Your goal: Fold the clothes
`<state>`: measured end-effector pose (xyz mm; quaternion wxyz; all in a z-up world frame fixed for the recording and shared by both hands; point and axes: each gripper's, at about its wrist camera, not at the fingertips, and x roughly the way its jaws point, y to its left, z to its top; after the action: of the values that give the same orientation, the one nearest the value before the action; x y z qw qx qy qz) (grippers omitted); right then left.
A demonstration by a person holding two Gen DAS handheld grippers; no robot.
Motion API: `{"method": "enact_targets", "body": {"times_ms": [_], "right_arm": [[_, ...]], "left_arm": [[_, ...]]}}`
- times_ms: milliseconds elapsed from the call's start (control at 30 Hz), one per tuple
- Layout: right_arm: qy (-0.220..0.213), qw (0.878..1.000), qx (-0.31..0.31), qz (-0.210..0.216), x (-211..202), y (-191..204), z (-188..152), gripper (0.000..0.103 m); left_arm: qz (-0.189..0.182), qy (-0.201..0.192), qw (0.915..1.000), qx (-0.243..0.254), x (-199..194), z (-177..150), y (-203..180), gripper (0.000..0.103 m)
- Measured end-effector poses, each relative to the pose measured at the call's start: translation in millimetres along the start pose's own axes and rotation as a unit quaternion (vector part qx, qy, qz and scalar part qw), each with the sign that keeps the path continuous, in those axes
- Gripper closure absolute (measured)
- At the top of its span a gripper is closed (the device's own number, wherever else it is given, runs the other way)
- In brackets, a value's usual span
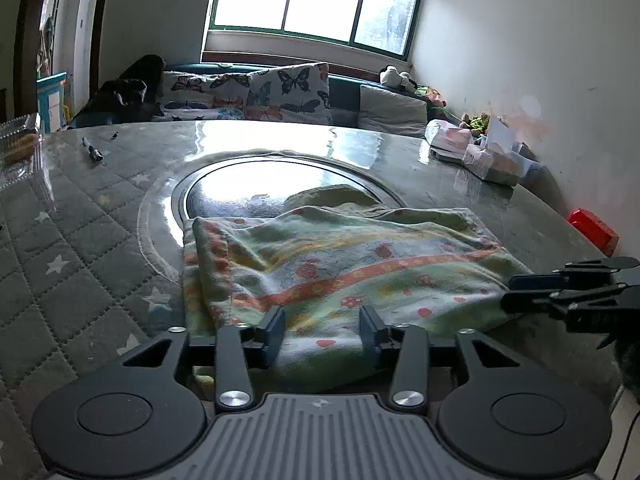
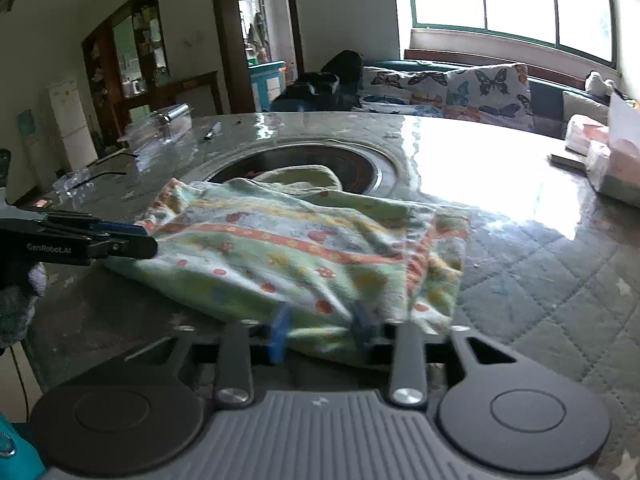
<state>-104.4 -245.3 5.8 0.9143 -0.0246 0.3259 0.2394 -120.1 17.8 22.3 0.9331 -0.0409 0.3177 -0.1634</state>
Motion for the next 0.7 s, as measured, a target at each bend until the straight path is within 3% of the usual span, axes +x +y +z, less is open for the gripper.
{"method": "enact_targets", "body": {"times_ms": [33,367,533,700], "right_arm": [[-0.001,1.000,-0.001,0.004,0.5,1.1,0.1,0.047],[0.001,1.000,-0.015,0.024,5.2,10.3,0.9,0.016],[0.003,0.999,-0.011,0.036,7.9,11.8,2.1,0.002],[0.003,0.999,0.005,0.046,9.4,9.9,3.5,0.000]], "left_arm": [[-0.002,0.000,1.0000,0.002,-0.4,0.5,-1.0,0.046],[-0.011,-0.008,0.9999,-0.002,-2.0,2.4,-3.5,0.005],[-0.015,-0.017,0.9996,-0.018,-3.6,5.6,2.6,0.000],[-0.015,-0.020,0.9987,-0.044,-2.8,7.9,10.1,0.000]]}}
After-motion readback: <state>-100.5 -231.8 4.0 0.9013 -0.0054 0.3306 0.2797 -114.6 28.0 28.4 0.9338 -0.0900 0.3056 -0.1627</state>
